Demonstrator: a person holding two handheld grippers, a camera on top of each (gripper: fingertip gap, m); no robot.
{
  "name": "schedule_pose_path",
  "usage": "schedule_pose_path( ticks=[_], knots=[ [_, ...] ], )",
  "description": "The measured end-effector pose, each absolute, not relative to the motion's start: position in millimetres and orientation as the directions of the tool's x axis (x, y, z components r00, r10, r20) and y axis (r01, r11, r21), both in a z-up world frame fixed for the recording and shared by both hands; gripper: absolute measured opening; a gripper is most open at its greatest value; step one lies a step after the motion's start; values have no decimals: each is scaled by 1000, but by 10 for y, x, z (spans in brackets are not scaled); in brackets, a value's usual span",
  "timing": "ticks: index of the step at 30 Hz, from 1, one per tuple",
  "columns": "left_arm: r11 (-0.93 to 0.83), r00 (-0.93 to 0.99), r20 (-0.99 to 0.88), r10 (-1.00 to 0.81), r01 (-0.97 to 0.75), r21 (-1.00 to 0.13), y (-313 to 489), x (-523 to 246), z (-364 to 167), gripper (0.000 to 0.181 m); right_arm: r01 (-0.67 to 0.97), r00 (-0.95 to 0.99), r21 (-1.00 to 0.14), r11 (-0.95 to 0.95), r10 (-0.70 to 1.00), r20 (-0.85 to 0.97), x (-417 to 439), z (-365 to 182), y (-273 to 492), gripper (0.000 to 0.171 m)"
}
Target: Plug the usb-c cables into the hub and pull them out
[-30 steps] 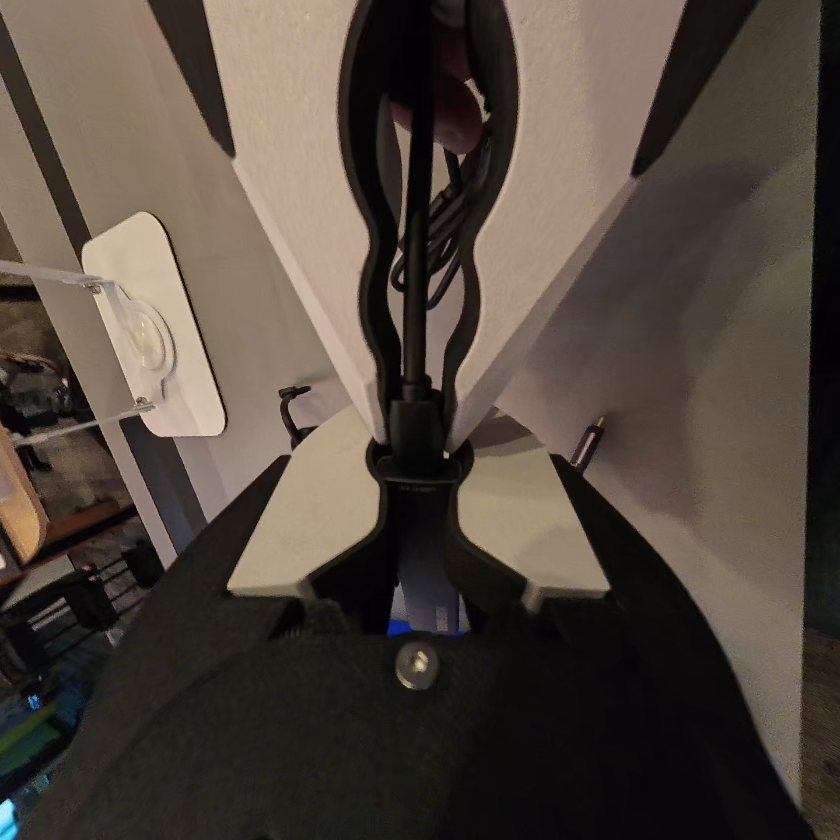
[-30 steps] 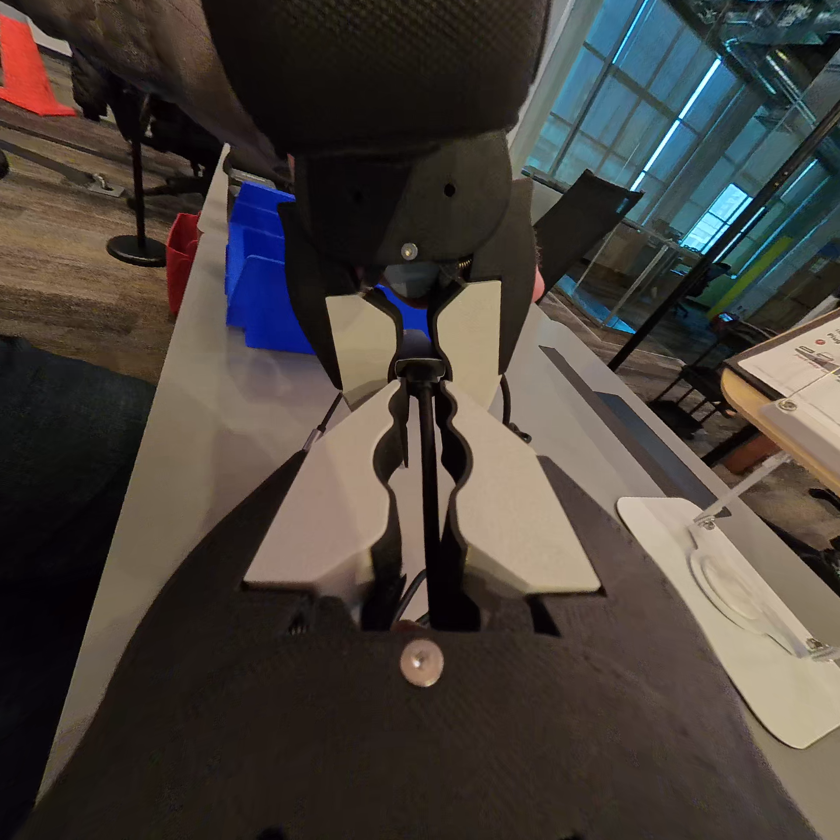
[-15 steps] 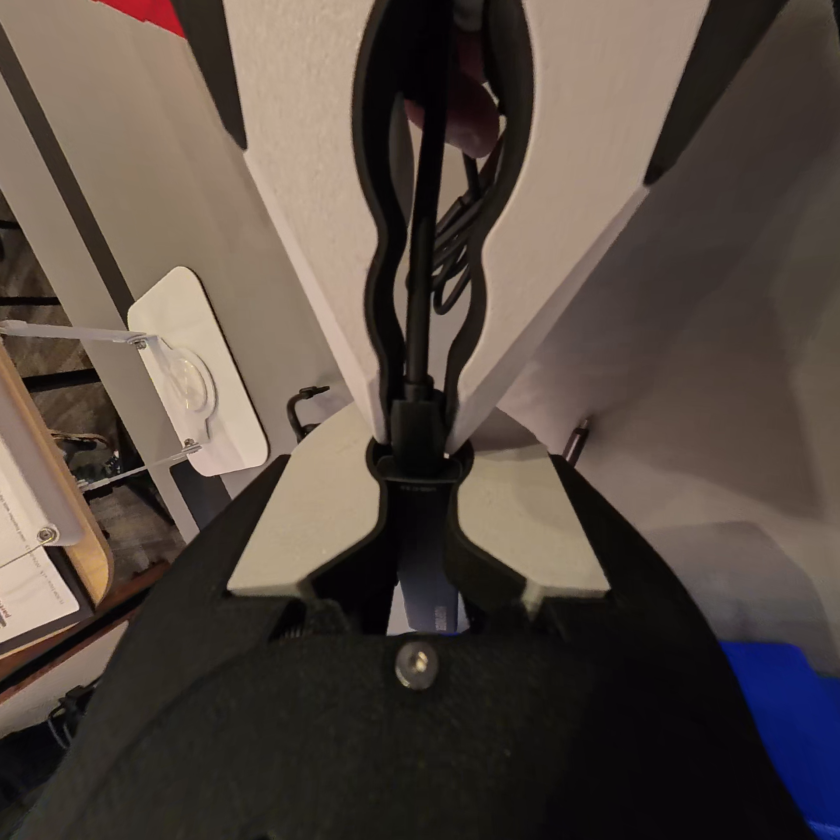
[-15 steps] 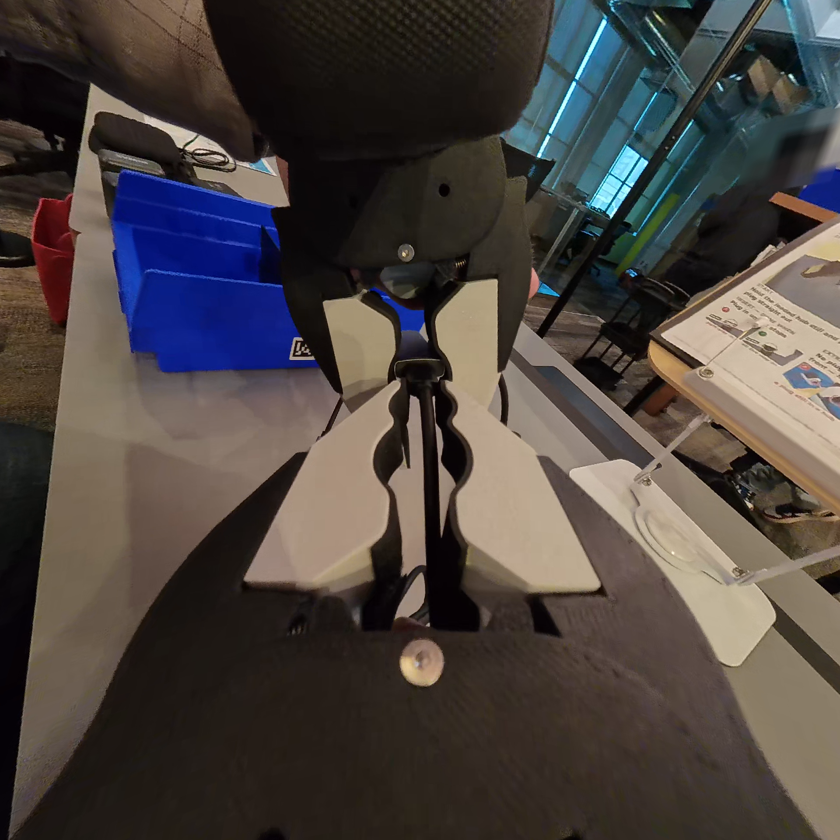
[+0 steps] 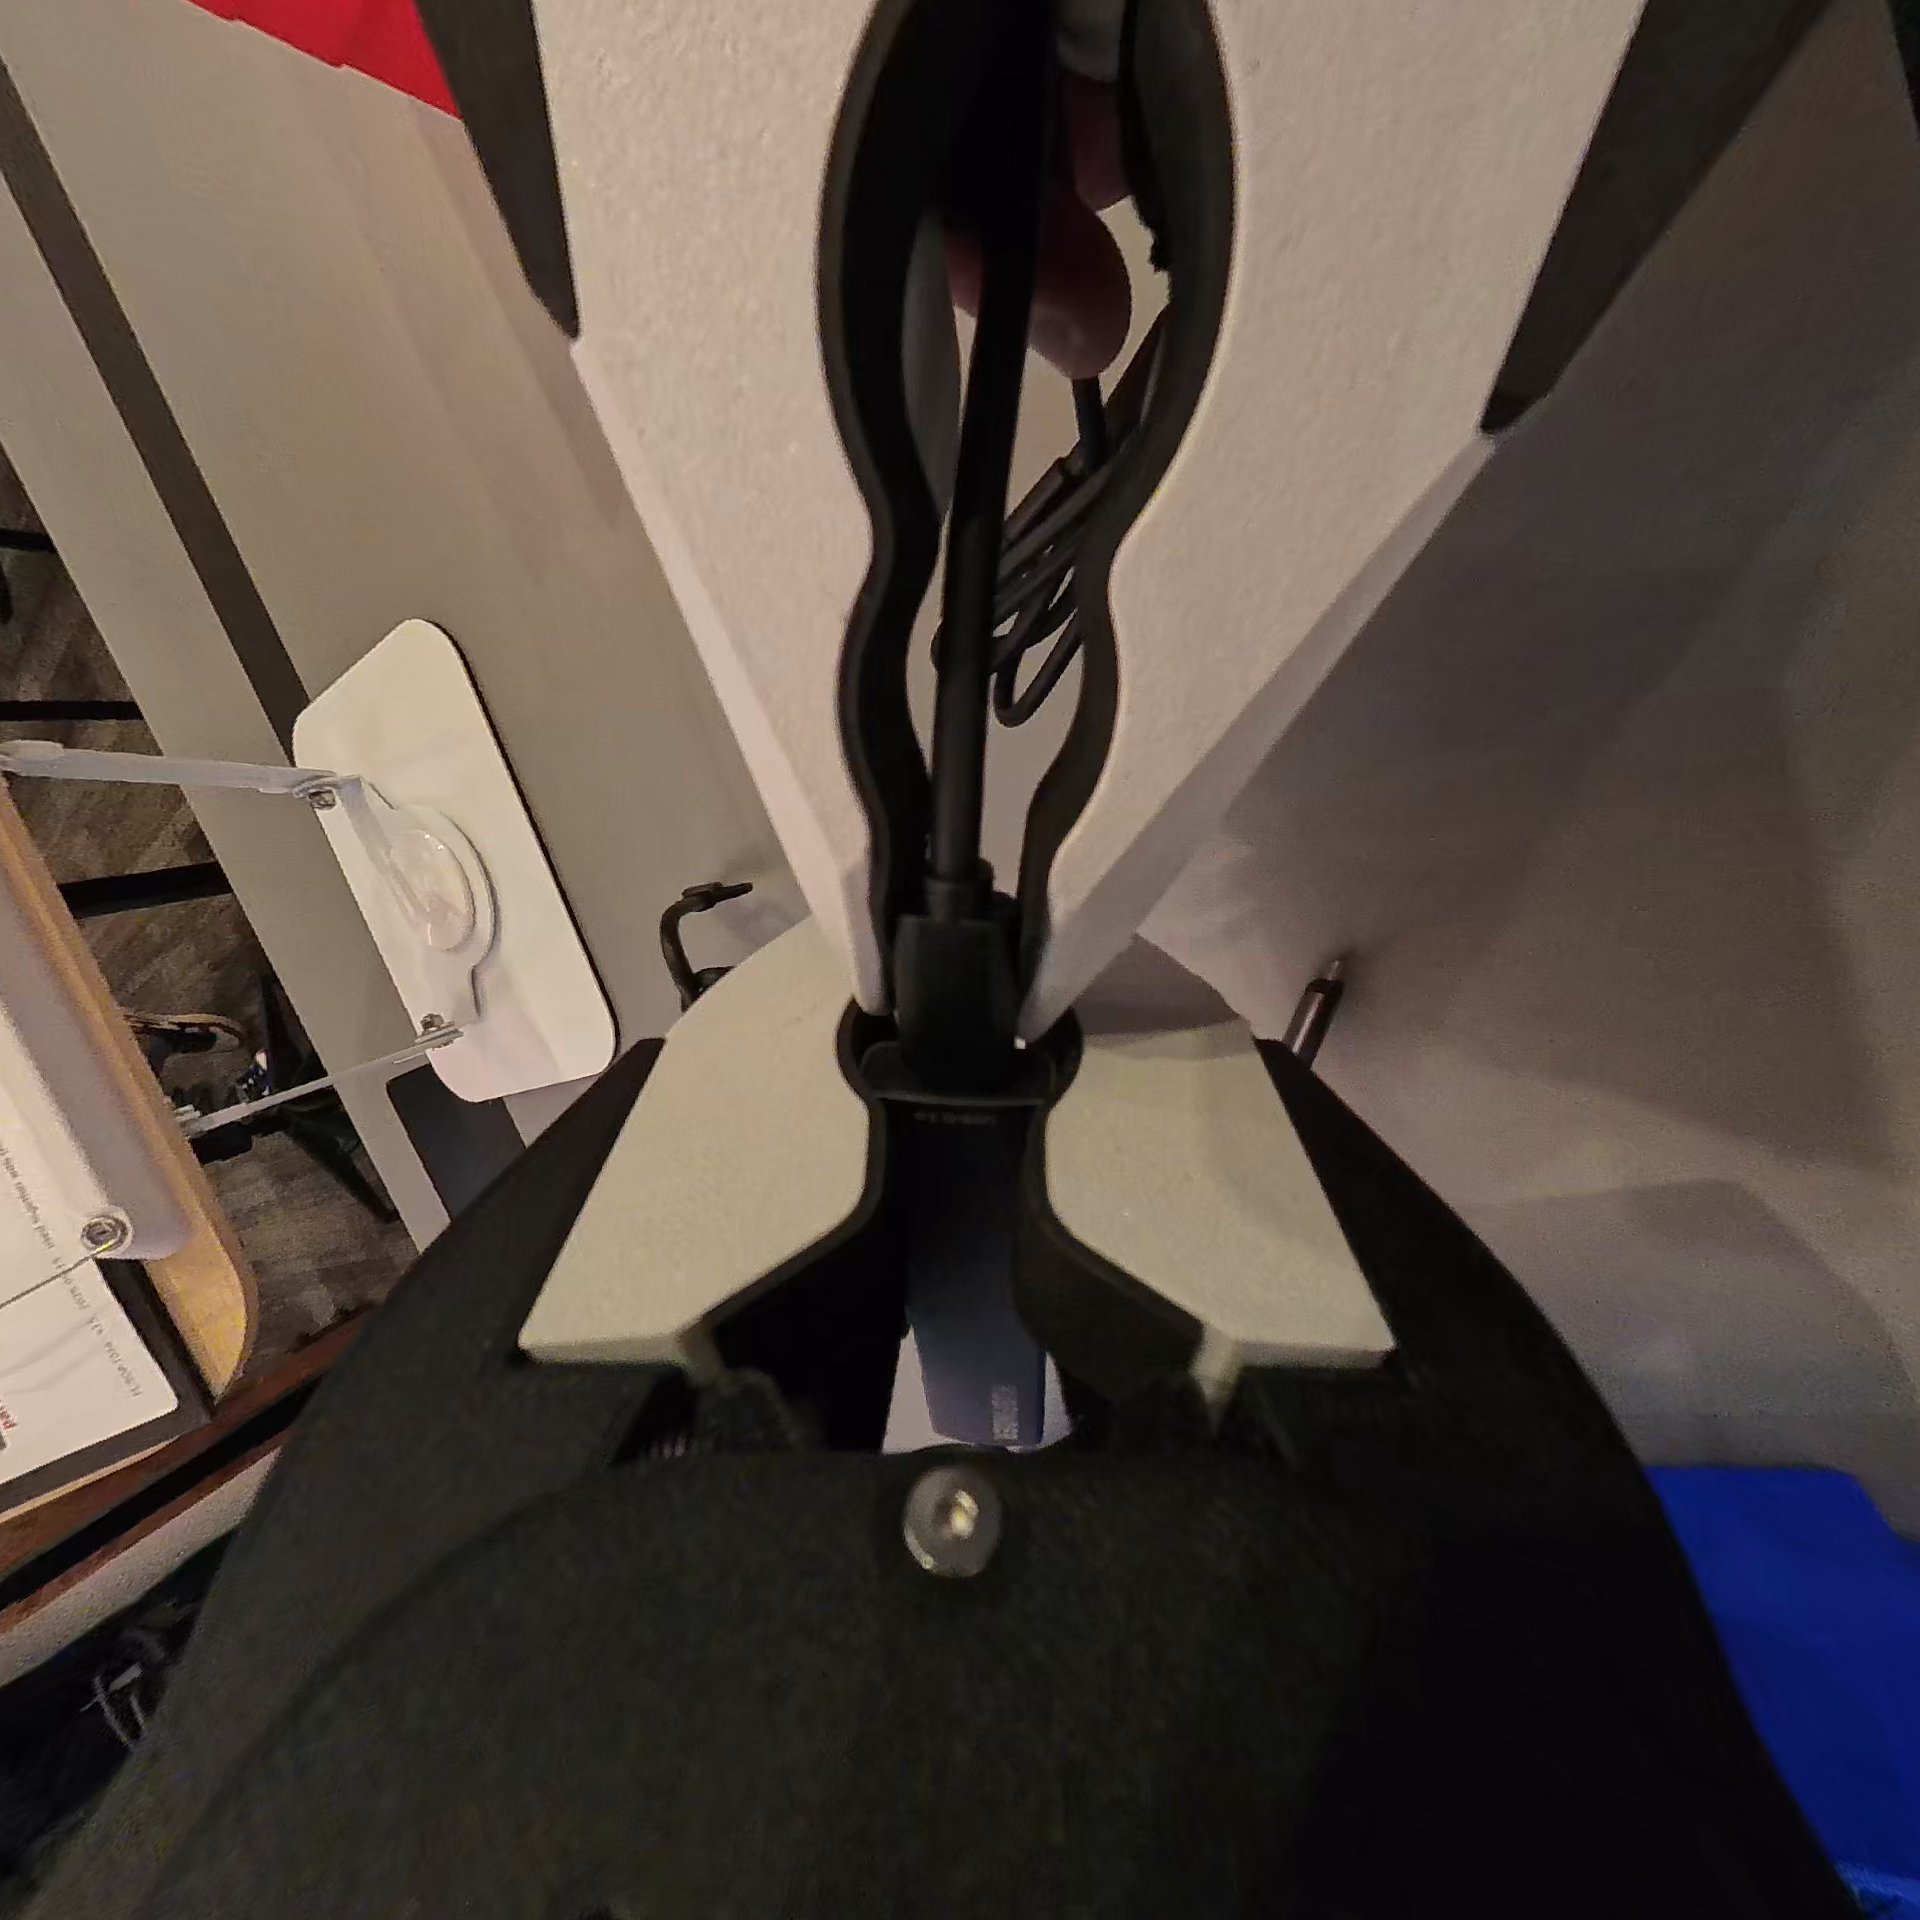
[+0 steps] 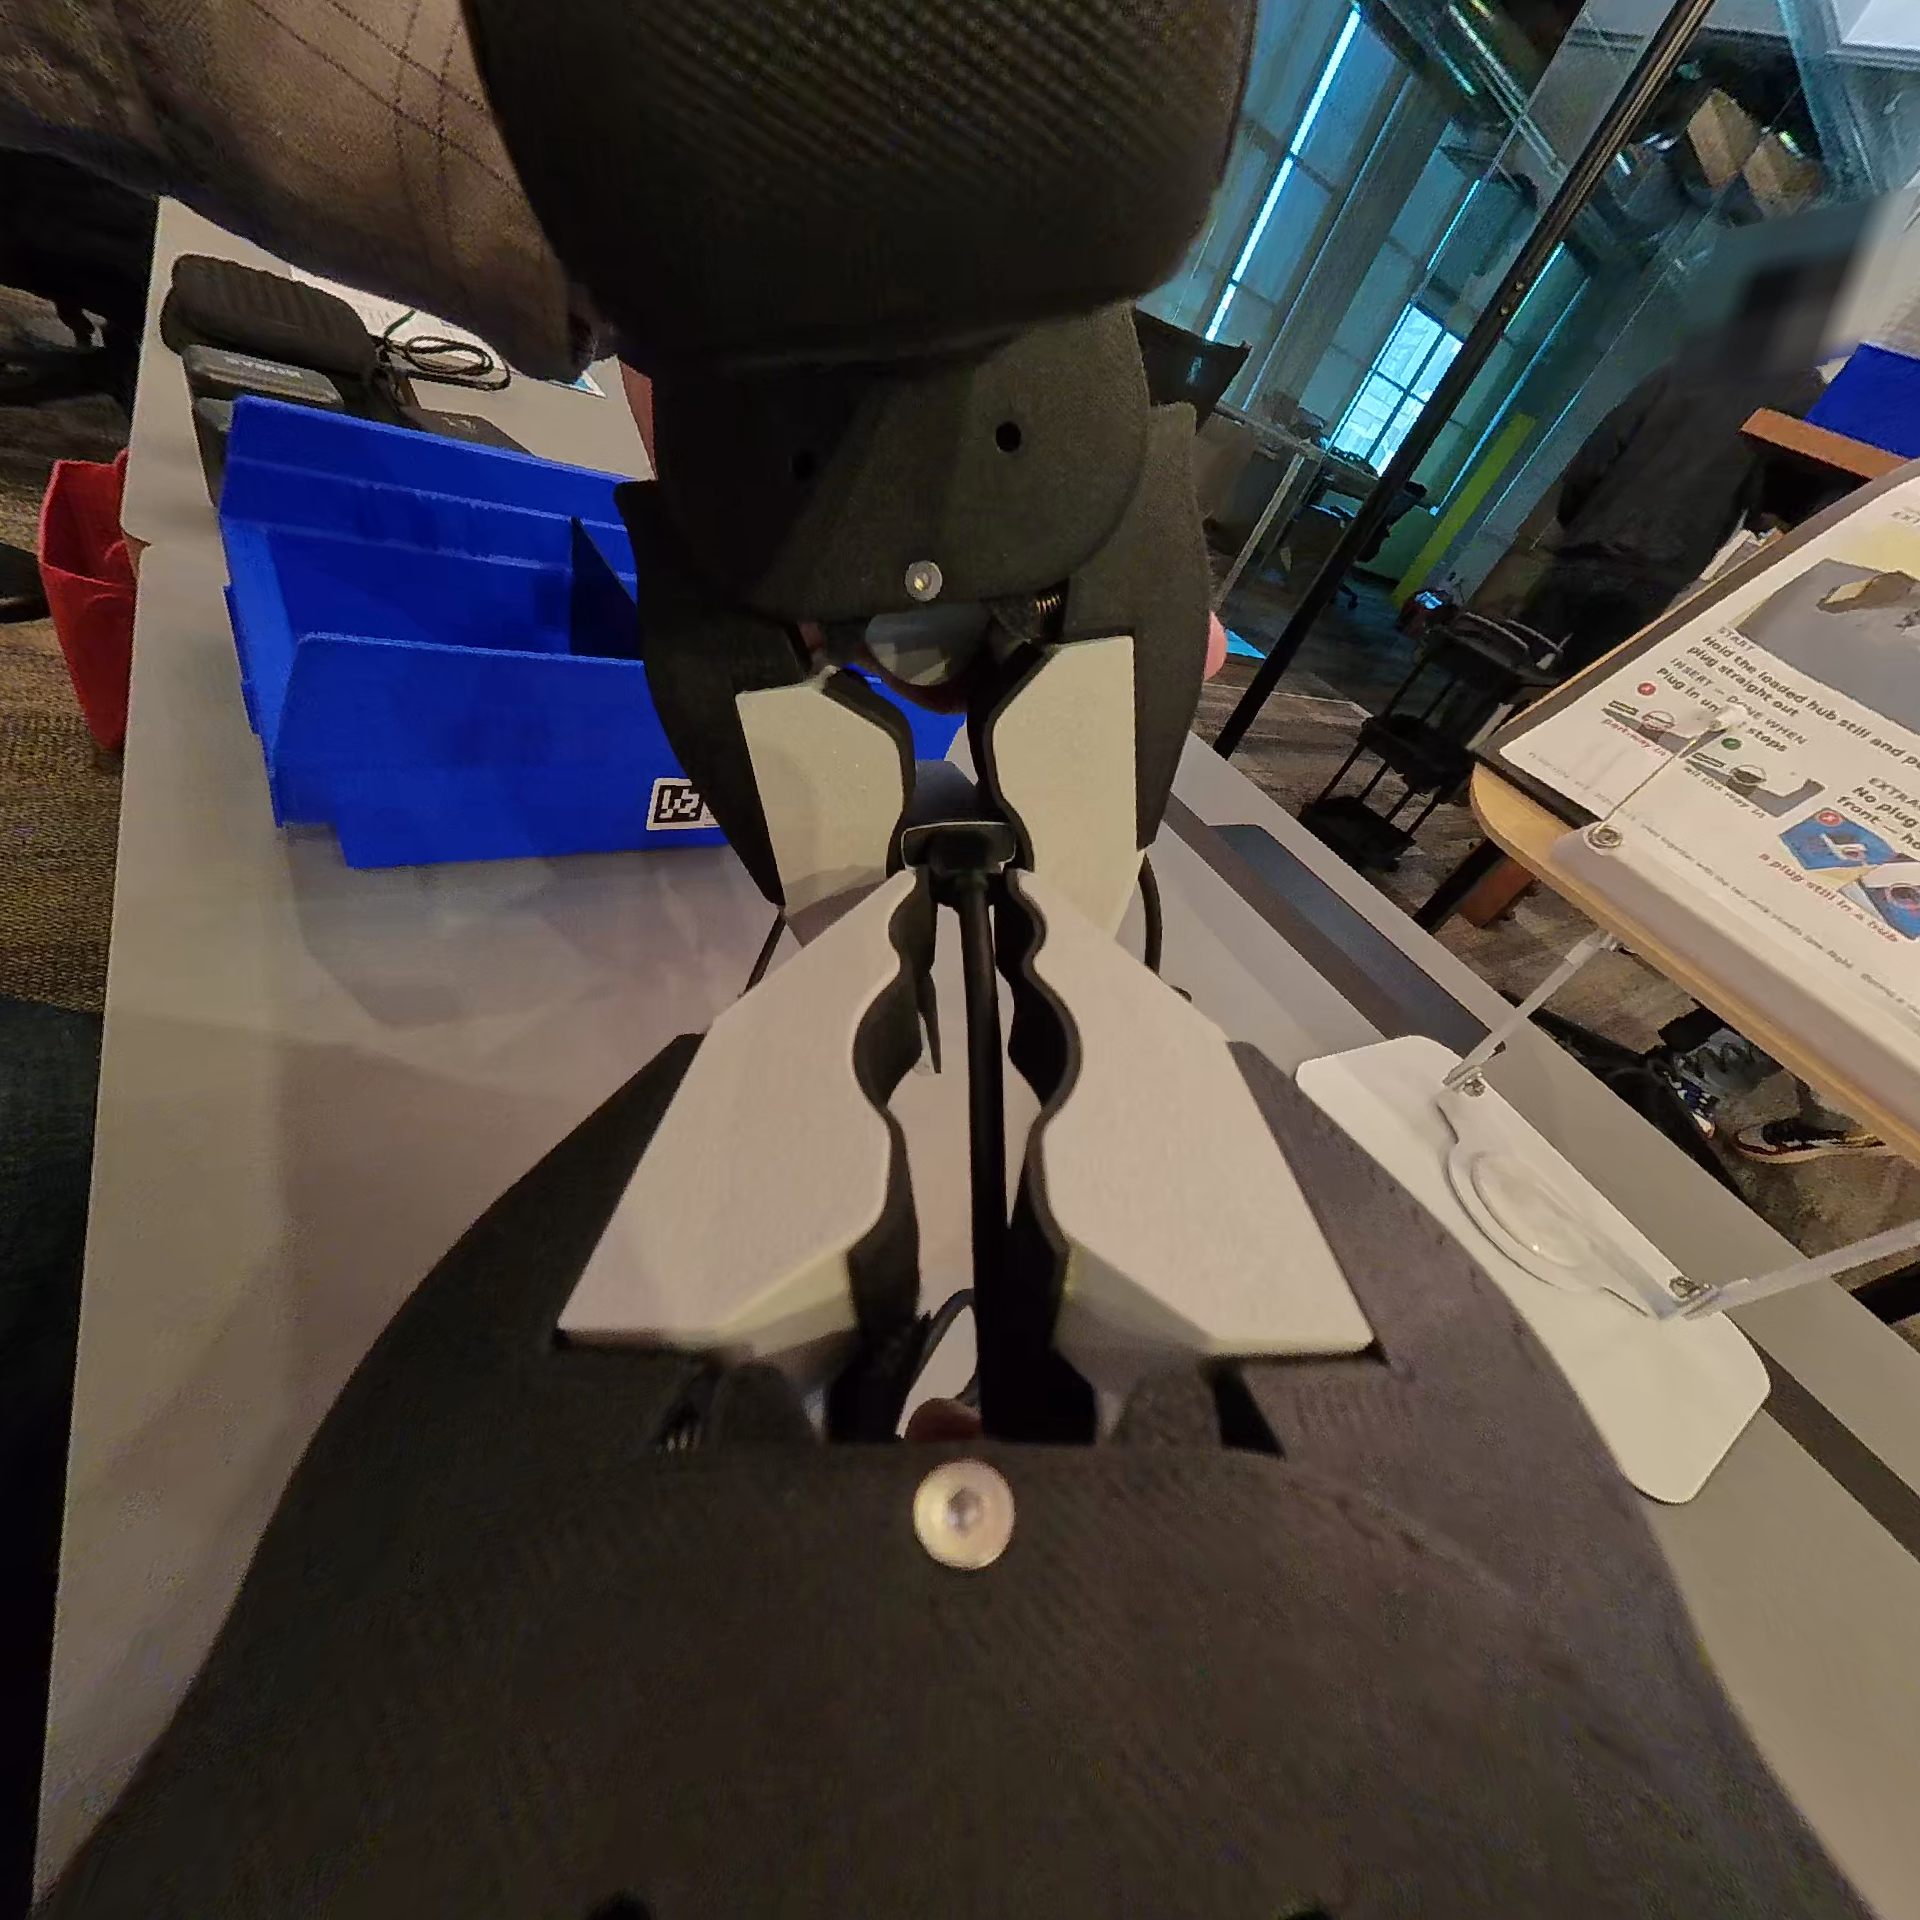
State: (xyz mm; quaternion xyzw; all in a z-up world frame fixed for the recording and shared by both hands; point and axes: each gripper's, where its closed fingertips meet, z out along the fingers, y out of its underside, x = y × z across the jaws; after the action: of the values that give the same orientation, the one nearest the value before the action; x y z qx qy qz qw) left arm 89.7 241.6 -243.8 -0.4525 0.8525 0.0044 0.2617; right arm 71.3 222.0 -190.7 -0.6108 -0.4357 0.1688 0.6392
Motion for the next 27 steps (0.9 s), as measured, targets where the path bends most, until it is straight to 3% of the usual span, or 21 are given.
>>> schedule_pose_path(
  ticks=[15, 27],
  knots=[
    [589, -452, -424, -785, -757, -283, 2342, 932, -2297, 20, 161, 551, -966, 203, 794, 259, 713, -1743, 2168, 8],
    [593, -477, -388, -789, -755, -278, 2306, 957, -2286, 20, 209, 543, -943, 259, 771, 333, 752, -1713, 2155, 9]
  ],
)
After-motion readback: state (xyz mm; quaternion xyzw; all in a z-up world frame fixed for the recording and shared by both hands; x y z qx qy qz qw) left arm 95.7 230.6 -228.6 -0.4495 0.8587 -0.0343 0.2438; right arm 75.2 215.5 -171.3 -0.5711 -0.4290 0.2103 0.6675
